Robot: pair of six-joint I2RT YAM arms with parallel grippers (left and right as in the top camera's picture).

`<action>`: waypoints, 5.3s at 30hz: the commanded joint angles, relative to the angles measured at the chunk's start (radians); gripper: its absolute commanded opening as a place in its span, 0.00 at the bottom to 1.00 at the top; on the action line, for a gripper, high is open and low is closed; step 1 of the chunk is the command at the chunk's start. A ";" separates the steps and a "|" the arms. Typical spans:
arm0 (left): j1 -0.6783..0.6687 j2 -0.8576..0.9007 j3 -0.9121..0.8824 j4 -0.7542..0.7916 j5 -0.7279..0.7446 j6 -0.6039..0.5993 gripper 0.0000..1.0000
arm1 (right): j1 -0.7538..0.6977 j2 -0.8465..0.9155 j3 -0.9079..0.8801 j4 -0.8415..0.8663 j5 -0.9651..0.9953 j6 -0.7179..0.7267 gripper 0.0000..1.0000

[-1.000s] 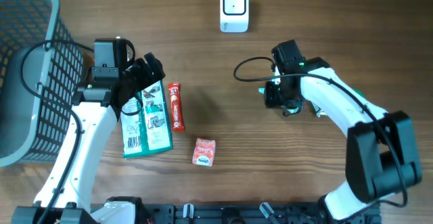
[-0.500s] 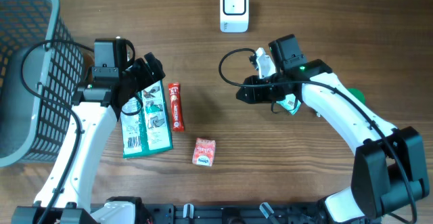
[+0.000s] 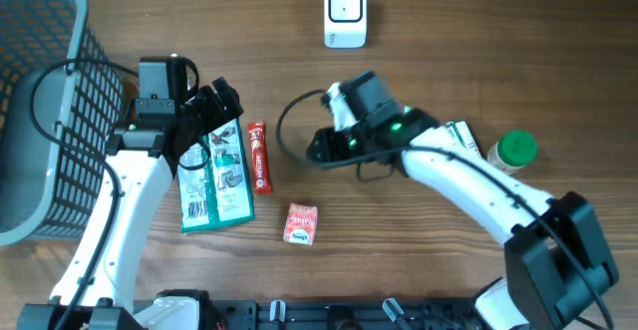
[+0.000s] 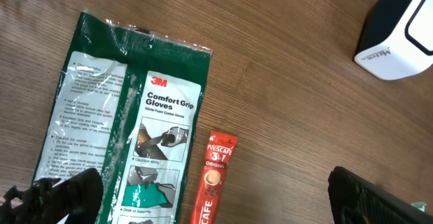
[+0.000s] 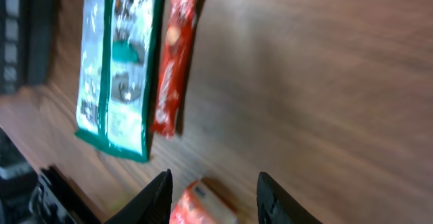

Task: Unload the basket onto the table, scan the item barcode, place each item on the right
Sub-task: 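Reach the right gripper down to the small red-white carton, then close the right gripper on the carton and lift it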

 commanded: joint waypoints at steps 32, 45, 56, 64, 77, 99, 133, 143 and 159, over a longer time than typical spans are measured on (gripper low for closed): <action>-0.002 -0.011 0.016 0.003 -0.010 0.004 1.00 | 0.240 0.036 -0.237 0.027 -0.071 0.445 0.29; -0.002 -0.011 0.016 0.003 -0.010 0.004 1.00 | 0.239 0.036 -0.299 0.150 -0.050 0.611 0.33; -0.002 -0.011 0.016 0.003 -0.010 0.004 1.00 | 0.228 0.036 -0.298 0.165 -0.020 0.640 0.36; -0.002 -0.011 0.016 0.003 -0.010 0.004 1.00 | 0.222 0.036 -0.298 0.191 0.002 0.635 0.35; -0.002 -0.011 0.016 0.003 -0.010 0.004 1.00 | 0.219 0.034 -0.307 0.176 0.008 0.636 0.21; -0.002 -0.011 0.016 0.003 -0.010 0.004 1.00 | 0.020 -0.022 -0.304 0.232 -0.438 0.121 0.04; -0.002 -0.011 0.016 0.003 -0.010 0.004 1.00 | -0.172 -0.088 -0.305 0.822 -1.231 -0.014 0.04; -0.002 -0.011 0.016 0.003 -0.010 0.004 1.00 | -0.180 -0.088 -0.305 0.986 -1.231 0.109 0.05; -0.002 -0.011 0.016 0.003 -0.010 0.004 1.00 | -0.374 -0.082 -0.278 1.078 -0.683 0.435 0.05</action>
